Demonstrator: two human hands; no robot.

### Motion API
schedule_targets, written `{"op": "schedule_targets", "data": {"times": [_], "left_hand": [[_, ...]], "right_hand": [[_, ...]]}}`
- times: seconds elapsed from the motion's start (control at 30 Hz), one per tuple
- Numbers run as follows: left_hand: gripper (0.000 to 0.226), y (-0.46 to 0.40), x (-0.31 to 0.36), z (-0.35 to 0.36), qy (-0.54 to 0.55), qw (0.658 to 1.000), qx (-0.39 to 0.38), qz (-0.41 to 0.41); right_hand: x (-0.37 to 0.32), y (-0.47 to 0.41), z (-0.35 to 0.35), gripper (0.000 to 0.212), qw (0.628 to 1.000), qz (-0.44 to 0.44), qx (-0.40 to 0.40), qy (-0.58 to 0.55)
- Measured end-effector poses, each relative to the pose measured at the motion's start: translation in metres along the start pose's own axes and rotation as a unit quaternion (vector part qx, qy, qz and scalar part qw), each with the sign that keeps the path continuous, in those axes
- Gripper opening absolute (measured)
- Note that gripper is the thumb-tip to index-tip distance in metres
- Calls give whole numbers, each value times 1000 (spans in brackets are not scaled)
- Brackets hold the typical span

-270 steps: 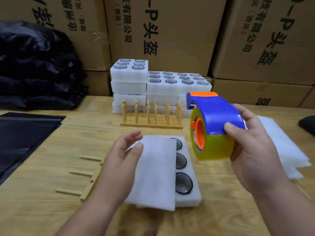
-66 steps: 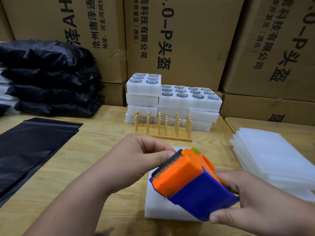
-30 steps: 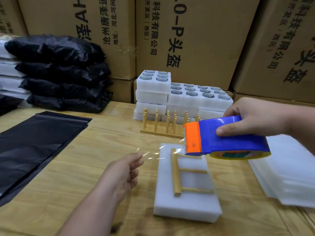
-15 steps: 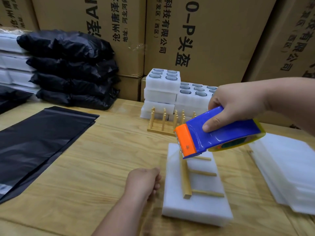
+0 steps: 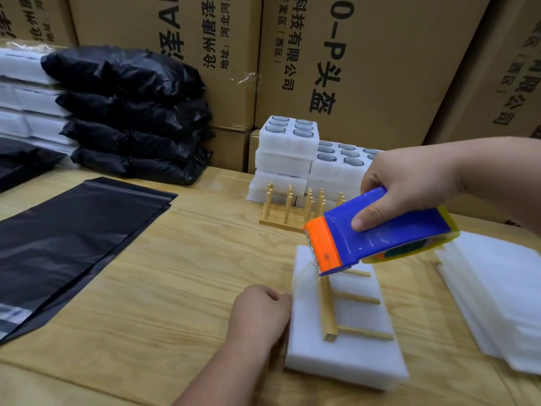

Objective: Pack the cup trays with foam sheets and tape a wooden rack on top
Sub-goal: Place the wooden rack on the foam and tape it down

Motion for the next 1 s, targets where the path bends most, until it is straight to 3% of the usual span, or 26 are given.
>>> {"op": "schedule_targets", "data": {"times": [0.1,0.37,0.43,0.5,0.6,0.7,0.77,0.83,0.93,1.0], "left_hand": [[80,-5,-3,-2,-44,999,14,-4],[45,-14,8,-6,-130,990,30,42],[38,-15,14,-5,-41,994,45,87],[42,-12,21,0,153,984,2,92],[47,5,25,16,387,915,-108,32],[56,17,24,34,449,867,-214,-11],[55,20,18,41,448,862,-233,-39],[50,21,15,41,416,882,-218,-32],[48,20,9,34,353,900,-254,-3],[48,24,6,23,270,919,-280,67]], "right_hand": [[1,0,2,76,1000,1,-4,3],[12,3,6,74,1000,7,0,-14],[17,5,8,74,1000,16,0,-18],[23,7,12,75,1000,25,-7,-14],[31,9,21,75,999,40,-19,-16],[37,9,26,75,999,39,-19,-20],[39,9,28,75,999,37,-19,-26],[41,9,30,75,999,33,-18,-28],[44,9,30,76,999,25,-9,-30],[46,9,30,76,999,22,-6,-35]]}}
Point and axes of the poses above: each hand's wrist, its own y-axis away from the middle knuckle, its own z-axis out of the palm, x = y × z, the point moved 4 cm from there along -y, towards the middle knuckle, and after that the axes turned 2 degrees about x, right-handed, at the moved point
